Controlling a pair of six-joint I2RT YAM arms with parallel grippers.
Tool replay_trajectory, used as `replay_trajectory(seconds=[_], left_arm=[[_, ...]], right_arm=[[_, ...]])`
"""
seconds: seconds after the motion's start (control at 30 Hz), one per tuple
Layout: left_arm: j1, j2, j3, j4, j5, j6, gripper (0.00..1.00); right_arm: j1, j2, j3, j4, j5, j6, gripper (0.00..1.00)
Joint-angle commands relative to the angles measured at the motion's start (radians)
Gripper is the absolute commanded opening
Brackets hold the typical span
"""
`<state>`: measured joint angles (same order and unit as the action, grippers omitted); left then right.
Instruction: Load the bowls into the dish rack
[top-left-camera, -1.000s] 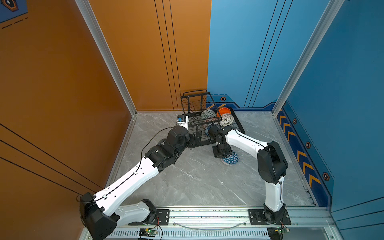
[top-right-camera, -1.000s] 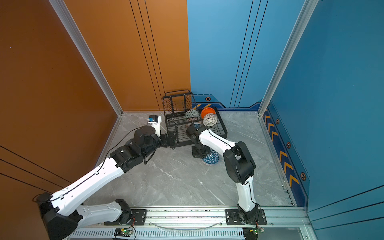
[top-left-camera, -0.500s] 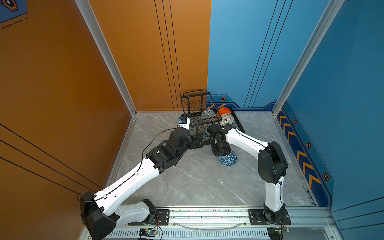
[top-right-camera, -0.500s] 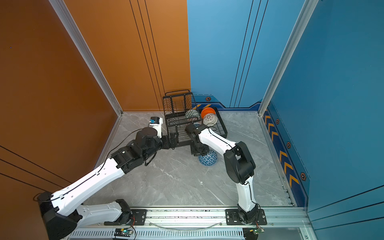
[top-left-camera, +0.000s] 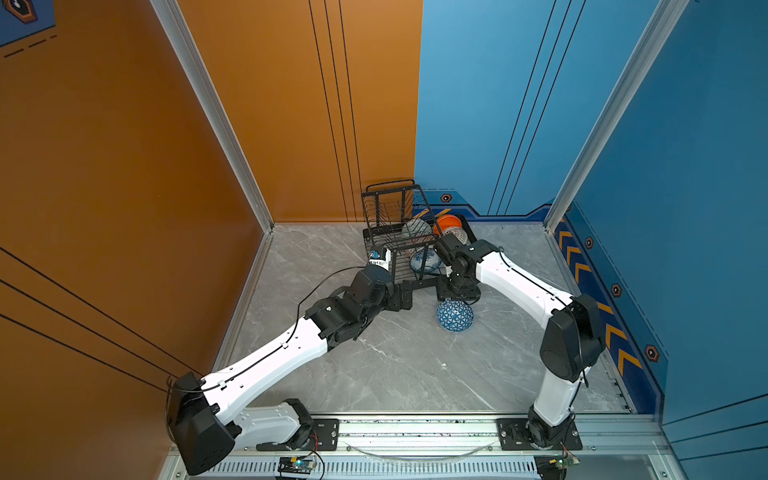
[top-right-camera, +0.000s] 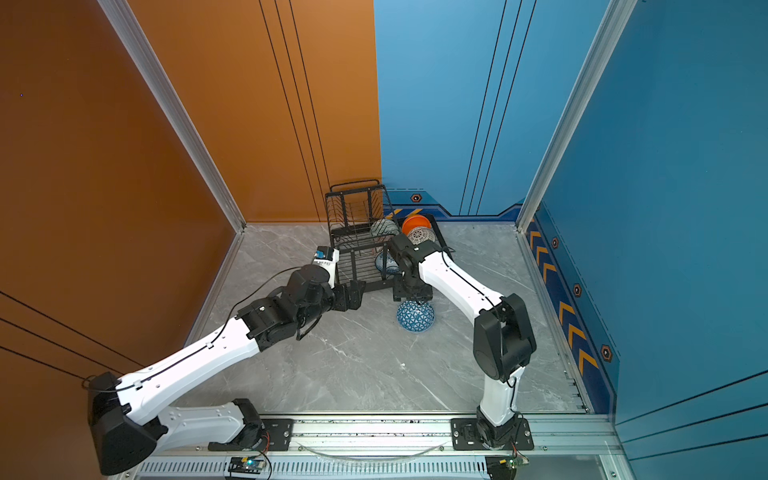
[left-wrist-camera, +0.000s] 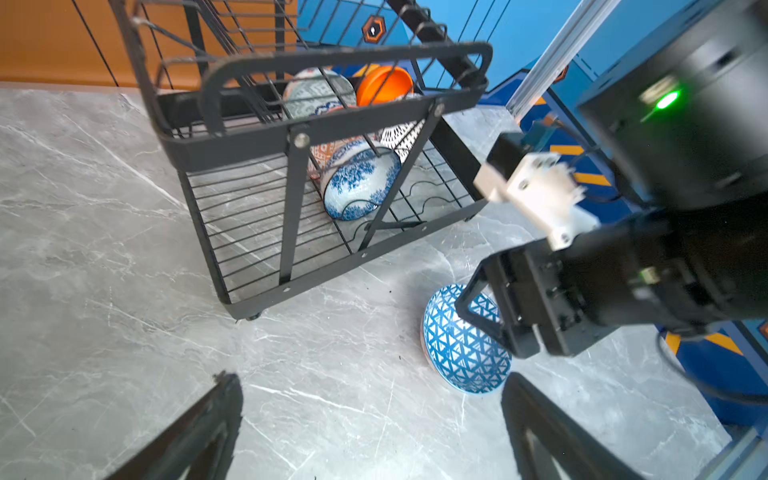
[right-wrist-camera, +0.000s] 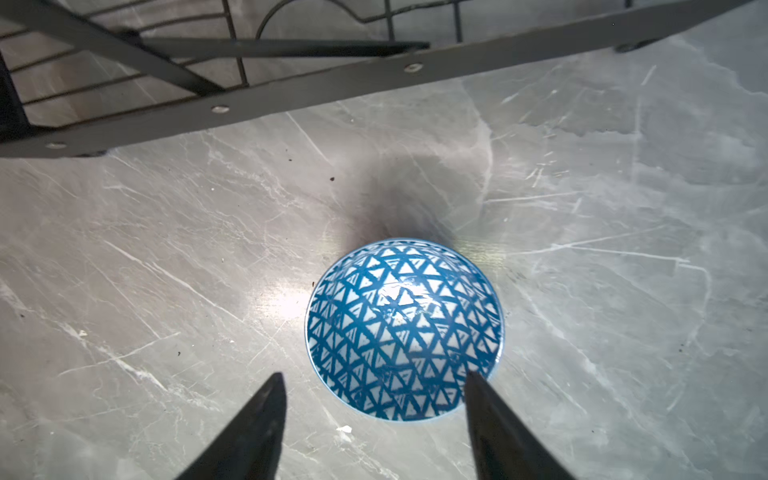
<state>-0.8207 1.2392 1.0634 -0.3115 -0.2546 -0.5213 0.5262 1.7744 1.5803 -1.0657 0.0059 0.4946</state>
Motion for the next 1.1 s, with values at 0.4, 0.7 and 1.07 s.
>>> replay_trajectory(seconds=[0.4,0.7,1.07], left_arm=[[-0.144,0.336,0.109,-0.043,0.086,-0.015,0.98],[-0.153,0.573,0.267,-0.044,0.164,-0.222,0.95],[-0.136,0.688,0.373,-0.143,0.13,-0.394,0.77]], right_arm=[[-0.188,-0.219,-0.151,-0.009,-0.002,0.002,1.0],[-0.326,-0.381,-0.276,0.013,-0.039,0.01,1.0],[-0.438,-0.52,-0.409,0.049,-0.106,0.05,1.0]])
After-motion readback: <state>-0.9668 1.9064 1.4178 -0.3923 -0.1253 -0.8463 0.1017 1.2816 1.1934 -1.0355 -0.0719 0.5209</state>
